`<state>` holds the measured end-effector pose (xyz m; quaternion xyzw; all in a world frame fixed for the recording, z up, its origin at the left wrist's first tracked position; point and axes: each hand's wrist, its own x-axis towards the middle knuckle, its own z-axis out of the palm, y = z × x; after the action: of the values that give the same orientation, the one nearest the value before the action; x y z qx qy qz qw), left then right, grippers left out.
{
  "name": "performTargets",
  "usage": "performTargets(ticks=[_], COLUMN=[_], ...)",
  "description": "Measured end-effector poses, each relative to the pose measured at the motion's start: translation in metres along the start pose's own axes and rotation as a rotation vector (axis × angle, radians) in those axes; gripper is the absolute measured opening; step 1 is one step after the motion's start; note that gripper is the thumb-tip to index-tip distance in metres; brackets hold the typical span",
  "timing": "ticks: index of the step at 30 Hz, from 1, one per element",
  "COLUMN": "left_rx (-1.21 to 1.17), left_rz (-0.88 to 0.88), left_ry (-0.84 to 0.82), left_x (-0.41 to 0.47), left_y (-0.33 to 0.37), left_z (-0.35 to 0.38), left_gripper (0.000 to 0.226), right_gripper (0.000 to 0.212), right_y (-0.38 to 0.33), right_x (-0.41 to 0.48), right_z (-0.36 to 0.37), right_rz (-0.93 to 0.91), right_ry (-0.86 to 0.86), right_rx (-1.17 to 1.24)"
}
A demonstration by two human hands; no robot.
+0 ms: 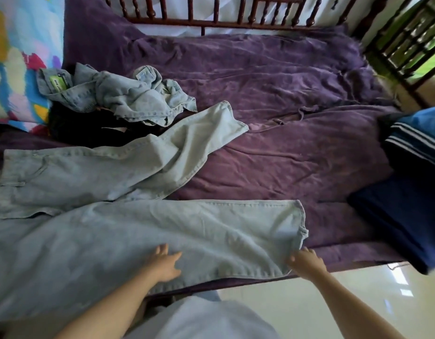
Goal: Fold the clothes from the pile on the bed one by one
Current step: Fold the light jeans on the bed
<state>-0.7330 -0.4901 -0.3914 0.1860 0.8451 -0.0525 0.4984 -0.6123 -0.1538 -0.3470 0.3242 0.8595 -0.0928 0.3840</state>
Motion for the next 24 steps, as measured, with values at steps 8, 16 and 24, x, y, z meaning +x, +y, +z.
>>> performTargets(ticks=[8, 16, 24], left_rx=[-0.024, -0.119, -0.114], left_rz=[-0.053, -0.064, 0.017], left_ry=[-0.039, -0.003, -0.171], left_x=[0.003, 0.01, 0.01], left_y=[-0.006, 0.008, 0.022], left_z=[0.01, 0.016, 0.027], left_gripper=[0.063, 0.063, 0.06], right_gripper=[0.057, 0.052, 0.048], right_y=[-0.016, 0.03, 0.048], right_x=[0.058, 0.055, 0.035], right_z=[-0.017, -0.047, 0.025], right_rz=[0.319, 0.323, 0.569], right_ry=[0.146, 0.659, 0.301], right_rx=[0.605, 0.98, 0.747])
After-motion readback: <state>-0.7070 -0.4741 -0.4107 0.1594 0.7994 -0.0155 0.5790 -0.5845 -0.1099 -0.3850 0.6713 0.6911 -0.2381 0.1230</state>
